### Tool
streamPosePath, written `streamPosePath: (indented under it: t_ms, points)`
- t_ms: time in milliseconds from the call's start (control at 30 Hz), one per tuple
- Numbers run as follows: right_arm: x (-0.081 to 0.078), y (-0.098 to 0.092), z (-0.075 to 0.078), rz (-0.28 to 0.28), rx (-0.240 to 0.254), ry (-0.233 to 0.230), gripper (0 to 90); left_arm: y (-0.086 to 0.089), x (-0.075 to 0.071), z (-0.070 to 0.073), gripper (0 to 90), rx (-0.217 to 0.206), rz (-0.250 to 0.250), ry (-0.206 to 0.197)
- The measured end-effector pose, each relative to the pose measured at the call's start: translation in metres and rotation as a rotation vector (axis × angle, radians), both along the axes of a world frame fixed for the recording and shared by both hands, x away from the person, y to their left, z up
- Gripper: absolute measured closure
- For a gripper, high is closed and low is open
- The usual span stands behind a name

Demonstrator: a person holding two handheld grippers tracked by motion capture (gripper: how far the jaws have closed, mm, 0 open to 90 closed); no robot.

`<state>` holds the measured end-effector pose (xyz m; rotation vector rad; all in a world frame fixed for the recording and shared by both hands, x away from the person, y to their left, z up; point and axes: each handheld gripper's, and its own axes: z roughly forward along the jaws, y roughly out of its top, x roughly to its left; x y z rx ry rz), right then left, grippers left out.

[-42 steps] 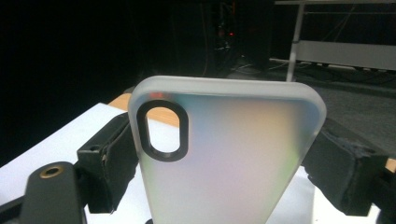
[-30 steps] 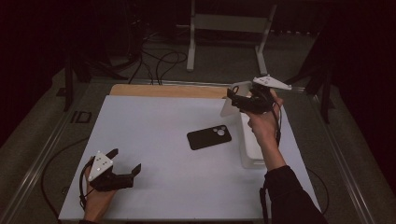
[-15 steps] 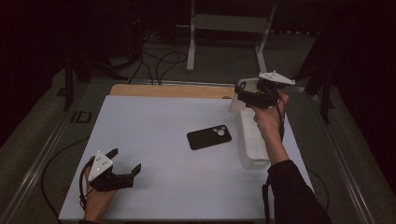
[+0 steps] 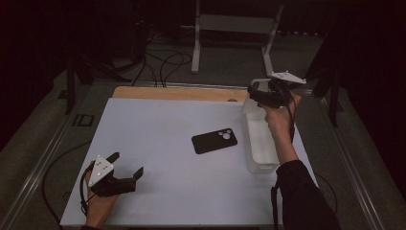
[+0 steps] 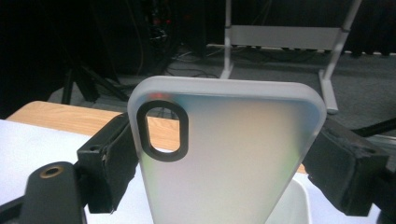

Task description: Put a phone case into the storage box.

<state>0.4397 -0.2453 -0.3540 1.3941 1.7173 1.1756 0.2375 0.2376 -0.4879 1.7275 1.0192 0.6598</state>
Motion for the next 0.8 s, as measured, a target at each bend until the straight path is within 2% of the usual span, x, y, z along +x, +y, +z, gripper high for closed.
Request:
streamPosePath:
  t_ms: [467,800]
  points:
    - [0.017,-0.014,-0.009,-0.08,-0.021,0.023,16.5,-0.001,0.001,-0.001,0.0,0.003,0.0,0.002]
    - [0.031,-0.015,-0.026,-0.109,-0.033,0.08,16.4,-0.002,0.0,-0.001,0.0,0.002,-0.001,0.0]
